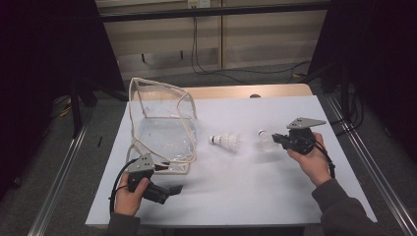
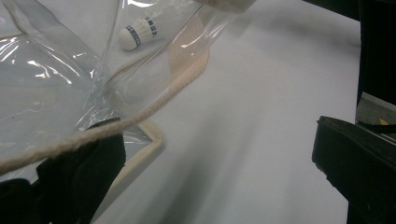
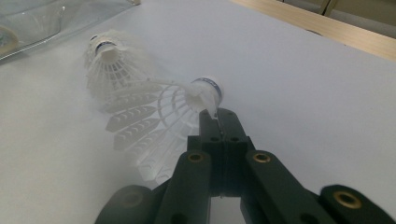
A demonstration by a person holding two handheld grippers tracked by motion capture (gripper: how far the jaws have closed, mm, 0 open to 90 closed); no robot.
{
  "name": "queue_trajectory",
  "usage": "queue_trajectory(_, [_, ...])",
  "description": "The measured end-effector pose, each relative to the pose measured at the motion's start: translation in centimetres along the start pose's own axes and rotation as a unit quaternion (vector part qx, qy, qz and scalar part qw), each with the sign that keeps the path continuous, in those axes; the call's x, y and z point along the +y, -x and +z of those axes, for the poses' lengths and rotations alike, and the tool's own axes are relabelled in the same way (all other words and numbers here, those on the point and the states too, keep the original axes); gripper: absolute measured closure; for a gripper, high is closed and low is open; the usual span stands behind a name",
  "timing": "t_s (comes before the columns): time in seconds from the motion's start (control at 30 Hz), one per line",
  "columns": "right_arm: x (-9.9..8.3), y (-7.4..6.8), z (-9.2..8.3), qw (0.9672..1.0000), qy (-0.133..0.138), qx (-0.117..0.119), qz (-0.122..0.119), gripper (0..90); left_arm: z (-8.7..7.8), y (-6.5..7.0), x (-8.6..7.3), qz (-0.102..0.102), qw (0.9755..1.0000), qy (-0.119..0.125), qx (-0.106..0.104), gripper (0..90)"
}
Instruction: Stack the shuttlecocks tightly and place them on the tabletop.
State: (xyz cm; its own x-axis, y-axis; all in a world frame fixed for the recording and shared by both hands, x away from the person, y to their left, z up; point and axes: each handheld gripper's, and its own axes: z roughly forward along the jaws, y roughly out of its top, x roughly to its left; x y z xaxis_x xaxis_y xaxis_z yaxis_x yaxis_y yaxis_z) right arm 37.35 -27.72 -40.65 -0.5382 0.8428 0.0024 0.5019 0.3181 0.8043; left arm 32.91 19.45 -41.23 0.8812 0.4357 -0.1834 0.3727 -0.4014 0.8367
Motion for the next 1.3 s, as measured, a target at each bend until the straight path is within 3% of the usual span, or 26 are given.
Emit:
queue_trajectory(0.3, [0.1,-0.9,-0.5,0.9997,0.002,0.016,-0.018,90.0,0.0,0.0,0.0,0.001,1.0,-0.002,0.0,2.8])
queue_trajectory(1.3, [-0.7,-2.0,-0.4,0.9985,0.001,0.051,-0.022,89.8,0.0,0.0,0.0,0.001,1.0,-0.002,0.001,2.8])
